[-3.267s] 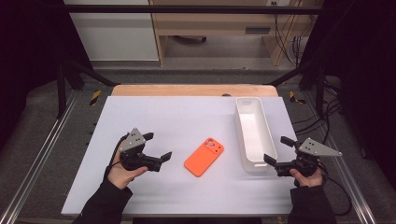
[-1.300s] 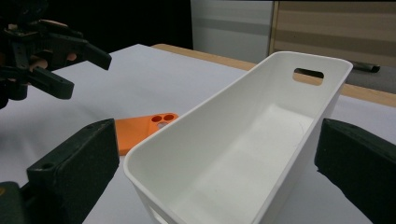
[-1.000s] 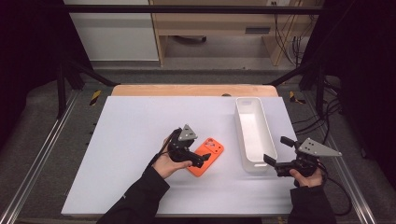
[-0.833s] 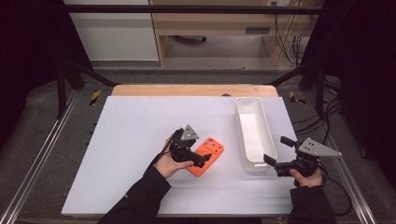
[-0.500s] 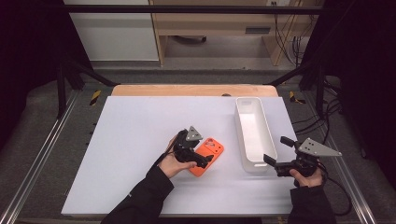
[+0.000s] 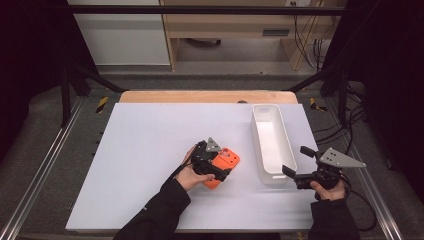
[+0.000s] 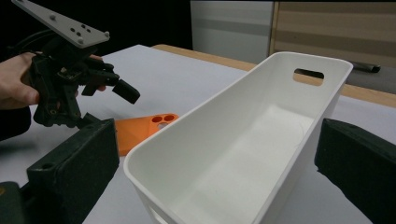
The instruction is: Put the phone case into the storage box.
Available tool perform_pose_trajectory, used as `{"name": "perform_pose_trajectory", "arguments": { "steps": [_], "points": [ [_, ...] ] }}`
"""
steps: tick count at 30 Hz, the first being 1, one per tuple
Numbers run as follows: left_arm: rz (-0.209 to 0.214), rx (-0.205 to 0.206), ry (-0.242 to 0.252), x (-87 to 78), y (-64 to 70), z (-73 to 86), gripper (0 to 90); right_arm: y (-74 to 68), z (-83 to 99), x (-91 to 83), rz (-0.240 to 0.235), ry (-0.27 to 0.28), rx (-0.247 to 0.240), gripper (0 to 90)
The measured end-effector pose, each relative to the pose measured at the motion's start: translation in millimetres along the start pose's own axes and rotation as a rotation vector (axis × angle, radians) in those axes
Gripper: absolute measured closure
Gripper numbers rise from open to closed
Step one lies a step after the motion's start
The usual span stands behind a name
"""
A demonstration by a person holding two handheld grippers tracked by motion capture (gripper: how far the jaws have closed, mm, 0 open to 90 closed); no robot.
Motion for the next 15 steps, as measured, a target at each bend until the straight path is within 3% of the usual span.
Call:
{"name": "perform_pose_trajectory", "arguments": {
  "steps": [15],
  "points": [
    [0.003,0.003,-0.077,14.2,1.2,7.0,1.0,0.4,0.1,0.3,-0.002,0.003,-0.005,0.4]
  ]
}}
Point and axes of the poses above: each handheld gripper's, and its own axes: x roughly forward along the jaws, z roughly out of its underside, y roughly to its right, the point moved 2 cm from there along x, roughly forward along the jaws
